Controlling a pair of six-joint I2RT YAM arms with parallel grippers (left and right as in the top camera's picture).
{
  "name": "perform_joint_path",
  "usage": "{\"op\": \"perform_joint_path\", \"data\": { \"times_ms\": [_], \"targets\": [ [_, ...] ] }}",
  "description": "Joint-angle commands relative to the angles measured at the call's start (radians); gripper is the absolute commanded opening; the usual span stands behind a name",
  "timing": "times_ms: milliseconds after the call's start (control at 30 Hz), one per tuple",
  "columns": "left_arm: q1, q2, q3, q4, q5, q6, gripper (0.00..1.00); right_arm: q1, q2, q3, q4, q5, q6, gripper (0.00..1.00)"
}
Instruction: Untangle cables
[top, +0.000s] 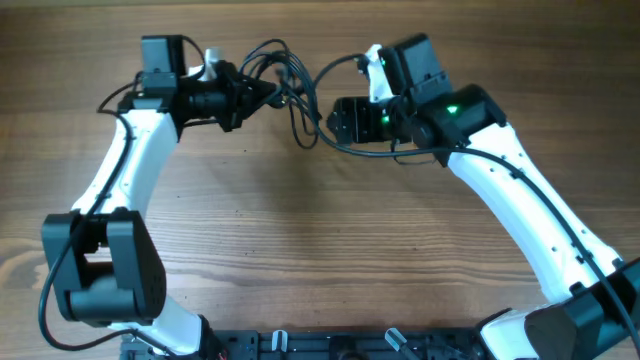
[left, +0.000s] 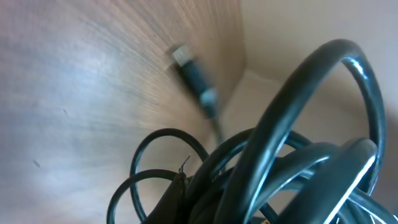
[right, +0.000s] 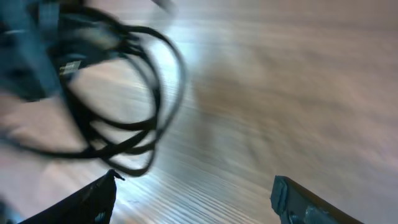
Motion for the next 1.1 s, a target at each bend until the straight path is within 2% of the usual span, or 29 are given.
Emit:
{"op": "perform_joint_path", "data": {
  "times_ms": [0, 67, 200, 400, 633, 700, 800, 867, 967, 1067],
  "targets": [
    [0.020, 0.002, 0.011, 0.006, 0.121, -0.371, 0.04, -0.003, -0.004, 0.032, 0.045, -0.148, -0.090, 0.82],
    [0.014, 0.002, 0.011, 0.005, 0.163, -0.523, 0.04, -0.003, -0.004, 0.032, 0.069, -0.147, -0.077, 0.82],
    [0.008, 0.002, 0.011, 0.006, 0.272, -0.732, 0.04, -0.003, 0.013, 0.031, 0.103, -0.133, -0.052, 0.82],
    [0.006, 0.002, 0.011, 0.006, 0.365, -0.831, 0.04, 0.010, 0.050, 0.030, 0.124, -0.134, -0.039, 0.79],
    [-0.016, 0.002, 0.011, 0.006, 0.426, -0.830, 0.04, 0.015, 0.114, 0.030, 0.262, -0.084, -0.007, 0.61],
    [-0.019, 0.002, 0.011, 0.006, 0.437, -0.830, 0.04, 0.015, 0.127, 0.030, 0.299, -0.023, 0.004, 0.49],
    [-0.017, 0.002, 0.011, 0.006, 0.437, -0.830, 0.04, 0.014, 0.132, 0.030, 0.277, 0.248, 0.101, 0.18],
    [-0.016, 0.002, 0.011, 0.006, 0.393, -0.816, 0.04, 0.014, 0.122, 0.030, 0.245, 0.312, 0.118, 0.08],
    [-0.015, 0.002, 0.011, 0.006, 0.233, -0.689, 0.04, 0.014, 0.076, 0.031, 0.176, 0.337, 0.116, 0.04],
    [-0.015, 0.002, 0.011, 0.005, 0.006, -0.442, 0.04, 0.006, -0.011, 0.031, 0.101, 0.346, 0.086, 0.04]
  ]
}}
